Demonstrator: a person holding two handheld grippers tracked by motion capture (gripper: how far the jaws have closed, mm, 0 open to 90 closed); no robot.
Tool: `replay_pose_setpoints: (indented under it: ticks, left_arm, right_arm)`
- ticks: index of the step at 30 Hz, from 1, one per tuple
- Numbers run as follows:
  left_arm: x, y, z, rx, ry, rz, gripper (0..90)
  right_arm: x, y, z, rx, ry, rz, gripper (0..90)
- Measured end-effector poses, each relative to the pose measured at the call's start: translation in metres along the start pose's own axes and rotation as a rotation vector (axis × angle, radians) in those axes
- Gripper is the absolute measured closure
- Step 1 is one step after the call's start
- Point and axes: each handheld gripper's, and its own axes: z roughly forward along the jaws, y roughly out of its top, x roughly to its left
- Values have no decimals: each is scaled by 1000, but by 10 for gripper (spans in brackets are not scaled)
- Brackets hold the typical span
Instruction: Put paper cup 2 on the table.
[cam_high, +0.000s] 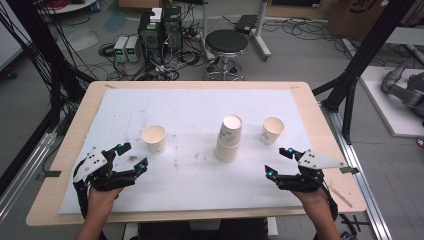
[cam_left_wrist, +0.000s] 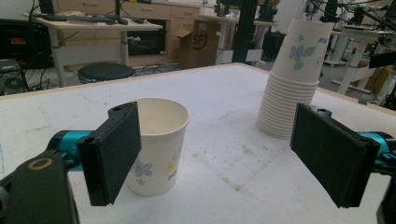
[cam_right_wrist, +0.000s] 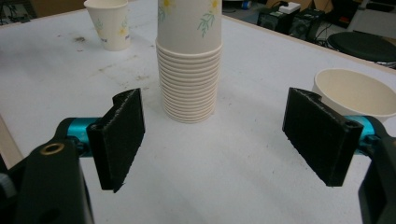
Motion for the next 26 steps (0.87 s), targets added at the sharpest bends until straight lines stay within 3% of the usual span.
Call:
replay_pose_setpoints:
  ticks: [7,26]
  left_arm:
    - [-1,0,3,14,0,22,167]
    - [0,-1,3,14,3,23,168]
  right_arm:
    - [2,1,1,0,5,-6,217]
    - [1,-1,2,1,6,-10,217]
